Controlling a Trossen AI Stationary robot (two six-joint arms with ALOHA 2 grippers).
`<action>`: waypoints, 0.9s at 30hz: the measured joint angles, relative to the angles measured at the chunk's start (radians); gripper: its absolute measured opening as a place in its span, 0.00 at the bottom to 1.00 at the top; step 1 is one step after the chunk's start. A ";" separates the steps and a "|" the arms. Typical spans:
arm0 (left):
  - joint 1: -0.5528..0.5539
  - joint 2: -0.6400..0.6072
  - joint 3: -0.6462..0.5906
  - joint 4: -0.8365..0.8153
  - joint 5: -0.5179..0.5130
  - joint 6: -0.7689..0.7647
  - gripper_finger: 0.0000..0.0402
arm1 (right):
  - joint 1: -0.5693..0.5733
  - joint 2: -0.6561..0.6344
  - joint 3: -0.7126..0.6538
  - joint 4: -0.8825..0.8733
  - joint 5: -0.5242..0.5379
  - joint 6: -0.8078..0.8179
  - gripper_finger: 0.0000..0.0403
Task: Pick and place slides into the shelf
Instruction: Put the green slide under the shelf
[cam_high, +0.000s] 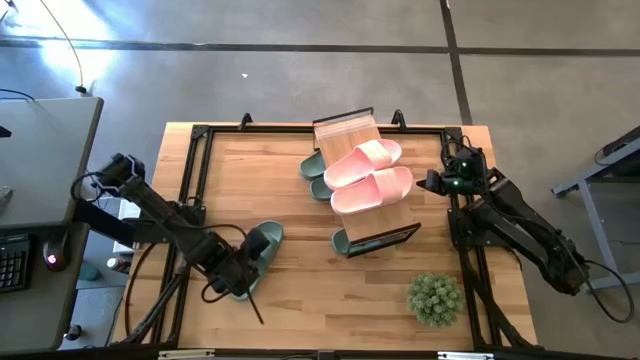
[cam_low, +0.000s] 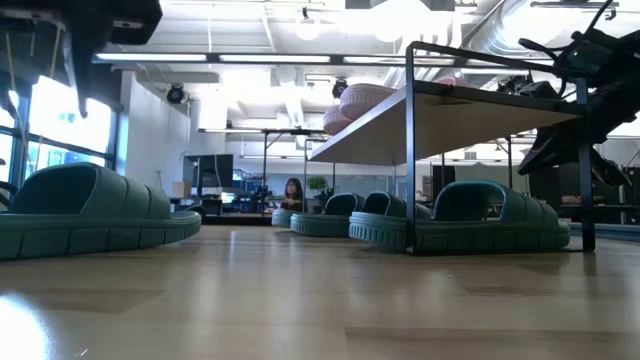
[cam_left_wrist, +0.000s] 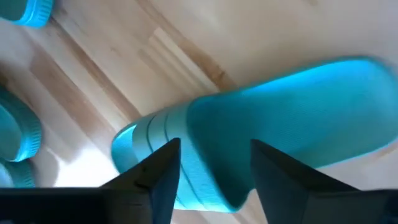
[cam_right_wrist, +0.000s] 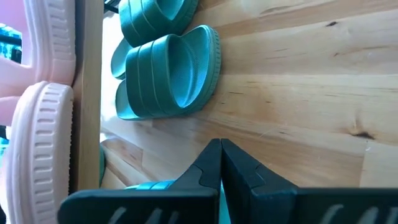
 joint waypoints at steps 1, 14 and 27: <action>0.000 0.013 0.000 -0.002 -0.014 0.011 0.45 | 0.000 0.000 0.000 0.000 0.000 -0.009 0.00; 0.000 0.228 0.000 -0.023 -0.173 -0.061 0.39 | 0.000 0.000 0.000 0.002 0.001 -0.033 0.00; 0.000 0.255 0.000 -0.035 -0.349 -0.217 0.08 | 0.000 0.000 0.000 0.002 0.002 -0.040 0.00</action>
